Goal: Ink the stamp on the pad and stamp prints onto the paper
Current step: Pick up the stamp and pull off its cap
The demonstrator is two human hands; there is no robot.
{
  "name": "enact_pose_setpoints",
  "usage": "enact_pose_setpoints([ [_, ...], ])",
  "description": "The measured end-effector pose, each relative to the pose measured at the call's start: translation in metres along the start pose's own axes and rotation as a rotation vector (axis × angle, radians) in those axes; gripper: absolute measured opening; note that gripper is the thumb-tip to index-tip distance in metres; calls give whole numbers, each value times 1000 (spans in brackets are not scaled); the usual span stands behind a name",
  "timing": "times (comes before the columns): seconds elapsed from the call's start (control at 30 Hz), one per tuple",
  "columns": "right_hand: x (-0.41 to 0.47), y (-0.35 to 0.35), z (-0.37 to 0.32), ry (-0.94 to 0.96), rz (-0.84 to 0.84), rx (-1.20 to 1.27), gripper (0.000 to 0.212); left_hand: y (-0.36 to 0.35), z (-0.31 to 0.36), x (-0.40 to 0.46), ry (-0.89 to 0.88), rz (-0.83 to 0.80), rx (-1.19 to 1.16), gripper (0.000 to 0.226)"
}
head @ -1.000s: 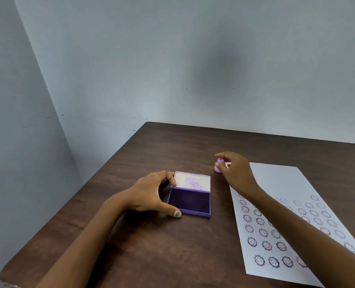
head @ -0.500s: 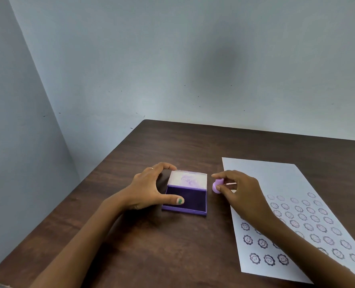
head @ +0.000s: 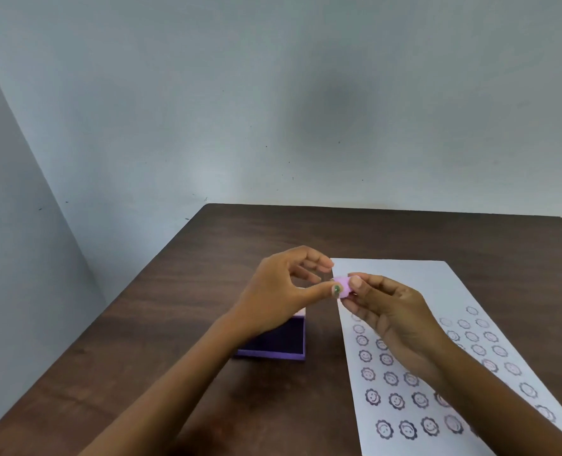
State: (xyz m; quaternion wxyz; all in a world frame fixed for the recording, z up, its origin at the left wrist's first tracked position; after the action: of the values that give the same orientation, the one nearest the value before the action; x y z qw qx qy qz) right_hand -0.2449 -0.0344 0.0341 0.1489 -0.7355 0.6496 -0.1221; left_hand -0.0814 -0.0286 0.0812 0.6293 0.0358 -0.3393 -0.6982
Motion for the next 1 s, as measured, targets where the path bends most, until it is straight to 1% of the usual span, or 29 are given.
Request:
enact_pose_setpoints([
  [0.07,3,3,4,-81,15,129,30,-6,3,-7,-61,136,-22,29],
  [0.1,3,4,6,-107,15,163,29,-10,3,-13,-83,176,-7,30],
  [0.23,2,-2,12,-147,-43,179,24,-18,3,-26,-94,234,14,38],
  [0.43,1,-3,16,-130,-55,167,19,-17,5,-26,-73,264,2,34],
  [0.63,2,-5,13,-97,-45,209,24,-14,4,-25,-60,269,-62,35],
  [0.77,2,-7,11,-86,-49,229,23,-14,0,-25,-34,272,-125,35],
  [1.0,1,-6,10,-50,-25,205,29,-17,-5,-23,-7,255,-146,35],
])
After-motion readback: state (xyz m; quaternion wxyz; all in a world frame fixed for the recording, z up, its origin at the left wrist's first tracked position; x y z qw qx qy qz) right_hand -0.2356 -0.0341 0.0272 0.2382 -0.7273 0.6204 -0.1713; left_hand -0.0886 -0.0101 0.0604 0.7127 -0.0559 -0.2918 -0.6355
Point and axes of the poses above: each hand's wrist, its own x-axis towards the middle knuckle, its own y-axis out of the back of the hand, z = x × y, the point moved 6 cm from there along x, towards the middle knuckle, and after that the axes turned 2 degrees about y, right-handed, at the moved point
